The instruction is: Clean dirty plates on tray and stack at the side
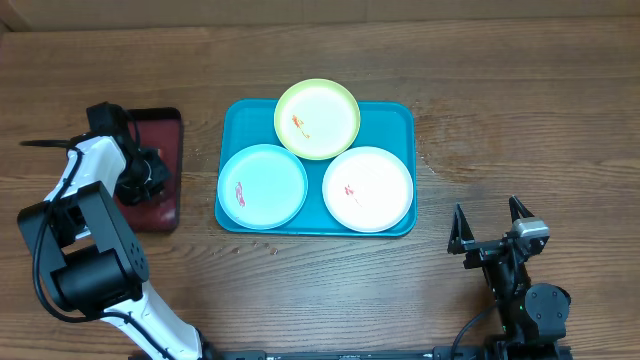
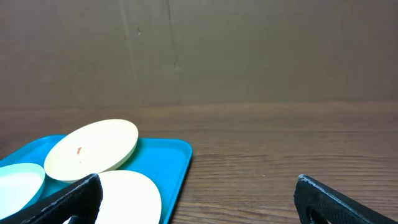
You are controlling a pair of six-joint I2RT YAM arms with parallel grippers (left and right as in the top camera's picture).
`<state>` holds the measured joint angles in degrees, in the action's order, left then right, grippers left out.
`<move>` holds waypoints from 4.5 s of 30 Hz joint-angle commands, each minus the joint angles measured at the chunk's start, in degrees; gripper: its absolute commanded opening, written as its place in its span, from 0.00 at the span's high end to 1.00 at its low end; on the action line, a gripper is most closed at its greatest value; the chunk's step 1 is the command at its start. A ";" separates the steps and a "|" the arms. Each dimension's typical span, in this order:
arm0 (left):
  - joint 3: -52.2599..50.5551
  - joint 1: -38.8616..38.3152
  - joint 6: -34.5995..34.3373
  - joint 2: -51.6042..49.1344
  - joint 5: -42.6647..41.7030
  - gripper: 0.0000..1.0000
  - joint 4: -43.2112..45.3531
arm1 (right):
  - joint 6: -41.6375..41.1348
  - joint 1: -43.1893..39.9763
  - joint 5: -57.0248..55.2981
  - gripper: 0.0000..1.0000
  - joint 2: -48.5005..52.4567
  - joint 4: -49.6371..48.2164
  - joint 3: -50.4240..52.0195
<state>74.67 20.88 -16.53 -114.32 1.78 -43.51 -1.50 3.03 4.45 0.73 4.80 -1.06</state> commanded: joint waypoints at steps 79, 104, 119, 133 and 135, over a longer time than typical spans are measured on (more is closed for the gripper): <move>-2.12 1.46 -12.04 -2.58 4.28 0.86 10.45 | -0.44 -0.20 -0.35 0.00 -0.57 -0.22 0.57; 4.24 4.20 -7.65 -2.56 -3.17 0.27 -2.62 | -0.44 -0.20 -0.35 0.00 -0.57 -0.22 0.57; 4.24 4.22 -3.41 -2.56 -4.52 0.96 -6.82 | -0.44 -0.20 -0.35 0.00 -0.57 -0.22 0.57; 4.24 4.70 -3.34 -2.56 -5.66 0.01 4.07 | -0.44 -0.20 -0.35 0.00 -0.57 -0.22 0.57; 4.24 4.70 -2.82 -2.56 -5.66 0.05 4.87 | -0.44 -0.20 -0.35 0.00 -0.57 -0.22 0.57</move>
<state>78.26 25.02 -20.75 -115.83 -3.73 -39.29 -1.52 3.03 4.45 0.73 4.78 -1.06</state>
